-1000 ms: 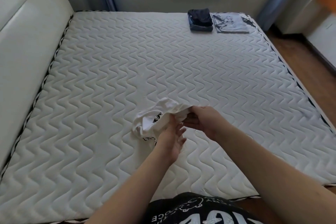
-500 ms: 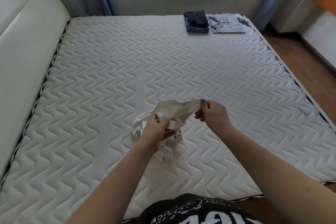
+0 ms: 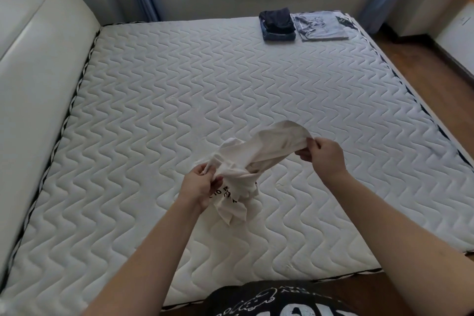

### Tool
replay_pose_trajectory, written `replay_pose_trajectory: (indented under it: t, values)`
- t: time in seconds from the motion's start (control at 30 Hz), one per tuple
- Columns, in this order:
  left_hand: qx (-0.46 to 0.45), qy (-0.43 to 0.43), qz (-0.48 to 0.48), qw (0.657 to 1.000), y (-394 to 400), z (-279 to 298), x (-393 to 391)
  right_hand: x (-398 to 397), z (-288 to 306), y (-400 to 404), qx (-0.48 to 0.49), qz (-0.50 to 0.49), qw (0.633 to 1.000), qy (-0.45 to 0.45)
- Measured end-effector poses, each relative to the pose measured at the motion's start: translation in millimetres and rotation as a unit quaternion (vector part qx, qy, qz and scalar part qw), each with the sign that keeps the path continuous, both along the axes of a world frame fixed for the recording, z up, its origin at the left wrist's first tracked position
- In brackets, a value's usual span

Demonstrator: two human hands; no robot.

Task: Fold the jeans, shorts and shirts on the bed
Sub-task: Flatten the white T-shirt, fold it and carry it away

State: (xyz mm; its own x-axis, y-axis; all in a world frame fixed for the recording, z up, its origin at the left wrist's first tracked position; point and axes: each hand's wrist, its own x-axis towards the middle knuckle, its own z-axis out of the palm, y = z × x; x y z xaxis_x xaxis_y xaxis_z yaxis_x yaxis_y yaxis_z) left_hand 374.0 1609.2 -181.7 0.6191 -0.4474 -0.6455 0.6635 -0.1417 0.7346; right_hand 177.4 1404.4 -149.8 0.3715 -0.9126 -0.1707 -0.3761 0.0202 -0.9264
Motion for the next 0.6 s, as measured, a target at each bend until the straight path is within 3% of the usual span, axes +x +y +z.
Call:
replay_pose_trajectory:
  t: [0.2, 0.3, 0.47, 0.6]
  values:
    - [-0.041, 0.066, -0.037, 0.996, -6, 4, -17, -15, -5, -20, 0.12, 0.014, 0.988, -0.101]
    - [-0.023, 0.06, -0.068, 0.996, -15, 8, -24, -19, -4, -34, 0.155, -0.022, 0.98, -0.123]
    - [0.069, -0.131, -0.076, 0.986, -42, 36, -8, -19, 15, -70, 0.158, -0.05, 0.976, -0.141]
    - [0.069, -0.277, -0.132, 0.949, -67, 87, 30, 0, 58, -112, 0.089, 0.025, 0.988, -0.121]
